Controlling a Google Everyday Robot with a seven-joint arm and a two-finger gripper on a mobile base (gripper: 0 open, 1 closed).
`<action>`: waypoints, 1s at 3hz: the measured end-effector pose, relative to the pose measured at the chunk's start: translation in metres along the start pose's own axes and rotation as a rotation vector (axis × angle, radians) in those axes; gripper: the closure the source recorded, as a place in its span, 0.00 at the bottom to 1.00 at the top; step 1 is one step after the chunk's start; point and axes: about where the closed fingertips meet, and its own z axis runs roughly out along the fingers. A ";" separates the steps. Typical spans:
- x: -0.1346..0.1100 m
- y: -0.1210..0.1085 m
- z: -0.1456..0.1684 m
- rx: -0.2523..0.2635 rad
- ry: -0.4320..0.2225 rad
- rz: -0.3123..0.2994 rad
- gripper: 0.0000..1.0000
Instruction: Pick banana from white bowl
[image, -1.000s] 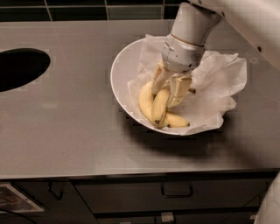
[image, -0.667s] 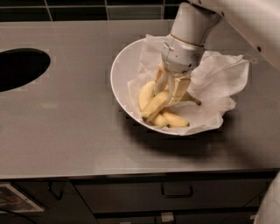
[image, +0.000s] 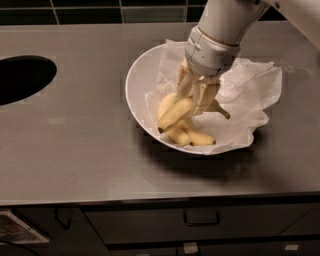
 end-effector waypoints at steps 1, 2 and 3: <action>-0.011 0.007 -0.020 0.068 0.030 -0.012 1.00; -0.016 0.020 -0.040 0.166 0.030 -0.031 1.00; -0.015 0.036 -0.058 0.291 -0.006 -0.058 1.00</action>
Offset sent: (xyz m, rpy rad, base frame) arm -0.0429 -0.0253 0.0662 0.1259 -0.2798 -0.0332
